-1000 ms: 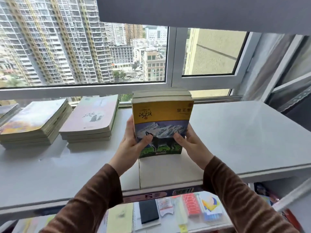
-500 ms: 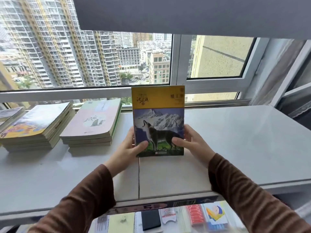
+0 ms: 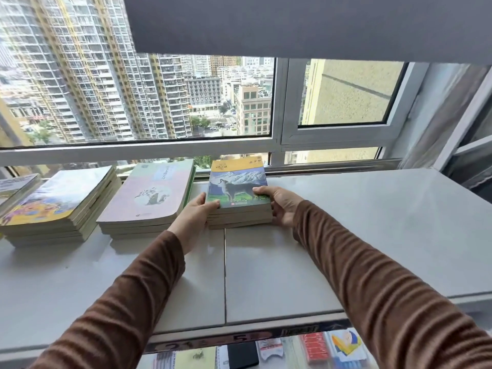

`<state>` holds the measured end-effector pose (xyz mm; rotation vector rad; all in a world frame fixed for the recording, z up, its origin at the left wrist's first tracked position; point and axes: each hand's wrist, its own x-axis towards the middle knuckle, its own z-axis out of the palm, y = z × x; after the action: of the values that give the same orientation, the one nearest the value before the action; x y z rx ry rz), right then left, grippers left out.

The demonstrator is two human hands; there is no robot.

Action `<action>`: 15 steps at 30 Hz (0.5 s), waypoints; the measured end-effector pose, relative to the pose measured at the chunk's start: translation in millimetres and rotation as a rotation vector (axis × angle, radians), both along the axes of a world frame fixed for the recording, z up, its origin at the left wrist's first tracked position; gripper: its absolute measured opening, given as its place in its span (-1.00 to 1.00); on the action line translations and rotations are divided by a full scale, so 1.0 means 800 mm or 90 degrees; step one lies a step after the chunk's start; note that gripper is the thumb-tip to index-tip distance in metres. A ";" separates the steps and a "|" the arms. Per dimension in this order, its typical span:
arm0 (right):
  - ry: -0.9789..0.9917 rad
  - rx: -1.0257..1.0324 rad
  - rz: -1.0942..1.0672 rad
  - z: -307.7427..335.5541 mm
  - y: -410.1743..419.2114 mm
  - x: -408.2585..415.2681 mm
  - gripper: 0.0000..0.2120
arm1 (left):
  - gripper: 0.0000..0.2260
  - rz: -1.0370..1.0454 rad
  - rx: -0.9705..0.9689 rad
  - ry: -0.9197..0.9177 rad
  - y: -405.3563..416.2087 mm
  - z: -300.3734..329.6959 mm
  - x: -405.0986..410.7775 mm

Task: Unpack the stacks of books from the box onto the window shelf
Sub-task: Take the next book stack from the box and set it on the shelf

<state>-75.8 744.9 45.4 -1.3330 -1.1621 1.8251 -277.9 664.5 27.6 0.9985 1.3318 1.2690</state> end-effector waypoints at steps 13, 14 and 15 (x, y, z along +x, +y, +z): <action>-0.012 0.031 -0.041 0.011 -0.005 -0.003 -0.91 | -0.47 0.030 -0.011 0.065 0.009 -0.016 -0.004; -0.015 0.040 -0.056 0.011 -0.007 0.001 -0.87 | -0.46 0.030 -0.012 0.073 0.009 -0.016 -0.004; -0.017 0.044 -0.064 0.011 -0.009 0.005 -0.83 | -0.44 0.031 -0.013 0.080 0.009 -0.017 -0.004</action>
<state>-71.9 737.4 53.9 -1.3549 -1.1413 1.6858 -280.8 672.1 14.4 1.0521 1.4704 1.2427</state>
